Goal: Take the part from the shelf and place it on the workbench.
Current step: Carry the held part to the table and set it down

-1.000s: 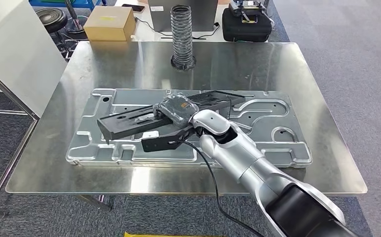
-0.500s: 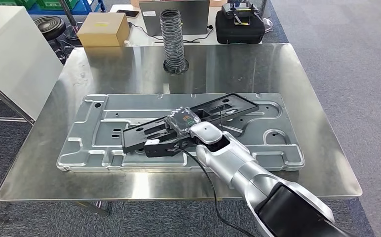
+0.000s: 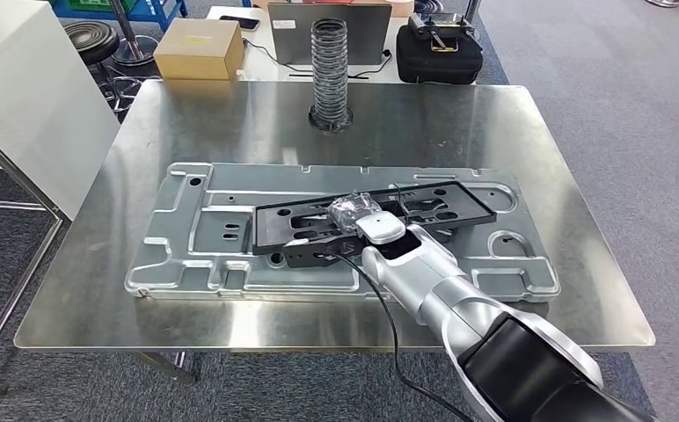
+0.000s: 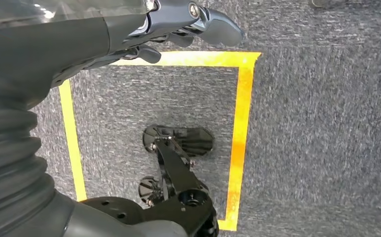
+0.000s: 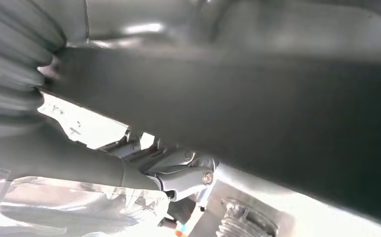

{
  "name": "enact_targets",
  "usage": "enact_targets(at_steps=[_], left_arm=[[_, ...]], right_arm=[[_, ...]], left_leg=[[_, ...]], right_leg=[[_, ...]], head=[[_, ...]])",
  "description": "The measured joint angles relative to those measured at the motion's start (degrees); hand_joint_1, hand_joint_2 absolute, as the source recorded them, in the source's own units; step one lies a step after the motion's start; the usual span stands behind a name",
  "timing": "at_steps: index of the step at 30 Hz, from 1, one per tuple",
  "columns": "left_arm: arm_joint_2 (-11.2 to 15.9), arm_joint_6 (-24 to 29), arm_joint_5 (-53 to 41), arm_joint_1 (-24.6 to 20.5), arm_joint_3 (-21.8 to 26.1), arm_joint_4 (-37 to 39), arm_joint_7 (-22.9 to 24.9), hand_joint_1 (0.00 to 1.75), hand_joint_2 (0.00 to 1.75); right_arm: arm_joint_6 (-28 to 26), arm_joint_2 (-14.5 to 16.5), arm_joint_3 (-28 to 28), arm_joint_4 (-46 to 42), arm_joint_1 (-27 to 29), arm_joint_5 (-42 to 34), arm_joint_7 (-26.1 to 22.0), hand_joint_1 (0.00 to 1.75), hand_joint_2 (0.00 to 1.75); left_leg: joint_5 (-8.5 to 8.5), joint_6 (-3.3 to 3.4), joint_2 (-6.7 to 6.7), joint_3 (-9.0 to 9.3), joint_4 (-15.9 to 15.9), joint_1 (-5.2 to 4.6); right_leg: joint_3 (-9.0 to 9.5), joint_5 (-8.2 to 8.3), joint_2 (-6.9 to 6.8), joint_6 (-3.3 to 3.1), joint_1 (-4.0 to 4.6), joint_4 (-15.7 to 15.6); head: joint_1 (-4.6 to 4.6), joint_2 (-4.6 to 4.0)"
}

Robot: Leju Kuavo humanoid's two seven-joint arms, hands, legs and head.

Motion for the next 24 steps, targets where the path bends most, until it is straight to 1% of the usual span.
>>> enact_targets(at_steps=[1, 2, 3, 4, 5, 6, 7, 8, 9, 10, 11, 12, 13, 14, 15, 16, 17, 18, 19, 20, 21, 23, 24], left_arm=[[-0.01, -0.05, 0.00, 0.04, 0.08, 0.00, -0.15, 0.00, 0.00], [-0.05, -0.08, 0.00, 0.06, 0.16, 0.00, -0.34, 0.00, 0.00], [-0.15, -0.07, 0.00, 0.08, 0.25, 0.00, -0.54, 0.00, 0.00], [-0.22, -0.02, 0.00, 0.13, 0.37, 0.00, -0.71, 0.00, 0.00], [-0.27, 0.04, 0.00, 0.21, 0.50, 0.00, -0.82, 0.00, 0.00], [-0.28, 0.08, 0.00, 0.29, 0.66, 0.00, -0.90, 0.00, 0.00], [-0.22, 0.13, 0.00, 0.37, 0.84, 0.00, -0.93, 0.00, 0.00], [-0.15, 0.13, 0.00, 0.42, 1.02, 0.00, -0.94, 0.00, 0.00], [-0.09, 0.11, -0.02, 0.47, 1.23, 0.00, -0.96, 0.00, 0.00], [-0.03, 0.11, -0.02, 0.51, 1.46, 0.00, -0.98, 0.00, 0.00], [0.03, 0.13, -0.02, 0.58, 1.71, 0.00, -0.99, 0.00, 0.00], [0.04, 0.17, -0.01, 0.68, 1.96, 0.00, -1.01, 0.00, 0.00], [0.06, 0.24, 0.01, 0.83, 2.22, 0.00, -1.00, 0.00, 0.00], [0.06, 0.31, 0.02, 1.04, 2.56, 0.00, -0.99, 0.00, 0.00], [0.05, 0.38, 0.02, 1.27, 2.93, 0.00, -0.99, 0.00, 0.00], [0.05, 0.44, 0.02, 1.47, 3.38, 0.00, -1.02, 0.00, 0.00], [0.04, 0.50, 0.02, 1.62, 3.88, 0.00, -1.11, 0.00, 0.00], [0.00, 0.55, 0.02, 1.70, 4.39, 0.00, -1.24, 0.00, 0.00], [-0.04, 0.57, 0.02, 1.76, 4.92, 0.00, -1.44, 0.00, 0.00], [-0.09, 0.60, 0.02, 1.87, 5.42, 0.00, -1.61, 0.00, 0.00], [-0.13, 0.62, 0.02, 2.04, 5.86, 0.00, -1.72, 0.00, 0.00], [-0.16, 0.65, 0.02, 2.35, 6.49, 0.00, -1.81, 0.00, 0.00], [-0.19, 0.66, 0.02, 2.39, 6.76, 0.00, -1.83, 0.00, 0.00]], right_arm=[[-0.19, 0.03, -0.21, 0.06, -0.12, -0.35, -0.48, 0.00, 0.00], [-0.52, 0.08, -0.53, 0.09, -0.29, -0.99, -1.27, 0.00, 0.00], [-0.85, 0.15, -1.03, 0.07, -0.44, -2.15, -2.60, 0.00, 0.00], [-1.00, 0.21, -1.80, -0.07, -0.53, -4.11, -4.68, 0.00, 0.00], [-0.83, 0.25, -2.81, -0.37, -0.50, -6.63, -7.25, 0.00, 0.00], [-0.15, 0.23, -4.07, -0.82, -0.40, -9.65, -10.10, 0.00, 0.00], [0.91, 0.15, -5.54, -1.45, -0.28, -12.98, -13.00, 0.00, 0.00], [2.25, 0.02, -7.19, -2.31, -0.17, -16.46, -15.91, 0.00, 0.00], [3.69, -0.16, -8.97, -3.43, -0.11, -20.21, -18.98, 0.00, 0.00], [5.09, -0.39, -10.82, -4.87, -0.01, -24.07, -22.09, 0.00, 0.00], [6.53, -0.70, -12.77, -6.72, 0.22, -28.25, -25.14, 0.00, 0.00], [8.02, -1.11, -14.63, -8.89, 0.66, -32.69, -27.89, 0.00, 0.00], [9.61, -1.67, -16.41, -11.50, 1.45, -37.47, -30.31, 0.00, 0.00], [11.35, -2.29, -18.25, -14.83, 2.62, -43.21, -32.57, 0.00, 0.00], [12.90, -2.90, -20.10, -18.78, 4.08, -49.43, -34.63, 0.00, 0.00], [14.01, -3.46, -22.19, -23.49, 5.66, -55.94, -36.48, 0.00, 0.00], [14.53, -3.91, -24.46, -28.64, 7.21, -62.08, -38.12, 0.00, 0.00], [14.32, -4.30, -26.77, -33.82, 8.74, -66.98, -39.45, 0.00, 0.00], [13.64, -4.67, -29.16, -39.18, 10.28, -70.65, -40.41, 0.00, 0.00], [12.90, -5.01, -31.27, -44.00, 11.77, -72.83, -41.04, 0.00, 0.00], [12.28, -5.35, -33.21, -48.64, 13.36, -74.08, -41.35, 0.00, 0.00], [11.71, -5.84, -36.03, -55.88, 15.99, -74.88, -41.45, 0.00, 0.00], [11.58, -6.02, -37.04, -58.63, 16.94, -74.98, -41.45, 0.00, 0.00]], left_leg=[[0.02, 0.02, -0.06, 0.06, 0.00, -0.19], [0.02, 0.03, -0.11, 0.13, 0.00, -0.36], [0.03, -0.03, -0.10, 0.14, 0.03, -0.57], [0.05, -0.14, -0.06, 0.08, 0.05, -0.63], [0.08, -0.33, 0.06, -0.02, 0.07, -0.61], [0.13, -0.57, 0.21, -0.12, 0.03, -0.57], [0.20, -0.82, 0.34, -0.12, -0.06, -0.55], [0.09, -1.05, 0.45, -0.16, 0.00, -0.56], [-0.39, -1.33, 0.46, -0.39, 0.56, -0.59], [-1.50, -1.62, 0.44, -1.12, 2.24, -0.57], [-3.12, -1.92, 0.40, -2.42, 5.08, -0.40], [-4.93, -2.25, 0.37, -4.15, 8.79, -0.26], [-6.38, -2.51, 0.38, -5.92, 12.47, -0.08], [-6.89, -2.74, 0.39, -7.13, 14.82, 0.11], [-6.26, -2.95, 0.40, -7.41, 15.14, 0.29], [-4.56, -3.13, 0.41, -6.60, 13.17, 0.49], [-2.36, -3.28, 0.41, -5.03, 9.52, 0.71], [-0.87, -3.36, 0.33, -3.29, 5.98, 0.77], [-0.03, -3.16, 0.22, -1.94, 3.18, 0.76], [0.08, -2.89, 0.12, -1.23, 1.66, 0.72], [-0.36, -2.48, 0.01, -1.04, 1.39, 0.56], [-0.37, -1.59, 0.04, -1.07, 1.14, 0.54], [-0.34, -1.17, 0.08, -1.03, 1.05, 0.55]], right_leg=[[1.65, 1.64, 0.00, -0.48, 0.17, -2.94], [3.97, 3.54, -0.01, -1.20, 0.46, -7.21], [6.09, 4.89, -0.10, -1.96, 0.78, -11.22], [7.57, 5.81, -0.23, -2.51, 1.07, -14.24], [8.24, 6.16, -0.30, -2.85, 1.35, -15.82], [8.24, 6.17, -0.32, -2.93, 1.49, -16.22], [8.17, 6.43, -0.23, -2.90, 1.42, -16.53], [8.26, 6.66, -0.15, -2.90, 1.23, -16.90], [8.41, 6.90, -0.11, -2.92, 0.97, -17.33], [8.56, 7.12, -0.11, -2.98, 0.72, -17.74], [8.69, 7.23, -0.14, -3.02, 0.62, -17.95], [8.70, 7.23, -0.17, -3.11, 0.62, -17.99], [8.68, 7.17, -0.21, -3.16, 0.62, -17.94], [8.70, 7.08, -0.25, -3.11, 0.59, -17.85], [8.71, 6.92, -0.26, -2.99, 0.51, -17.68], [8.73, 6.66, -0.25, -2.78, 0.39, -17.39], [8.75, 6.30, -0.23, -2.50, 0.24, -16.99], [8.69, 5.90, -0.26, -2.15, 0.19, -16.55], [8.58, 5.56, -0.29, -1.80, 0.21, -16.13], [8.49, 5.35, -0.33, -1.49, 0.28, -15.85], [8.41, 5.27, -0.36, -1.21, 0.36, -15.76], [8.40, 5.11, -0.32, -0.66, 0.25, -15.71], [8.23, 4.68, -0.27, -0.36, 0.15, -15.28]], head=[[0.00, 0.00], [0.00, 0.00], [-0.07, 0.00], [-0.06, 0.00], [-0.02, 0.00], [0.02, 0.00], [0.13, 0.00], [0.15, 0.00], [0.10, 0.00], [0.03, 0.00], [-0.03, 0.00], [-0.09, 0.00], [-0.10, 0.00], [-0.10, 0.00], [-0.10, 0.00], [-0.10, 0.00], [-0.11, 0.00], [-0.12, 0.00], [-0.14, 0.00], [-0.11, 0.00], [-0.08, 0.00], [0.01, 0.00], [0.05, 0.00]])
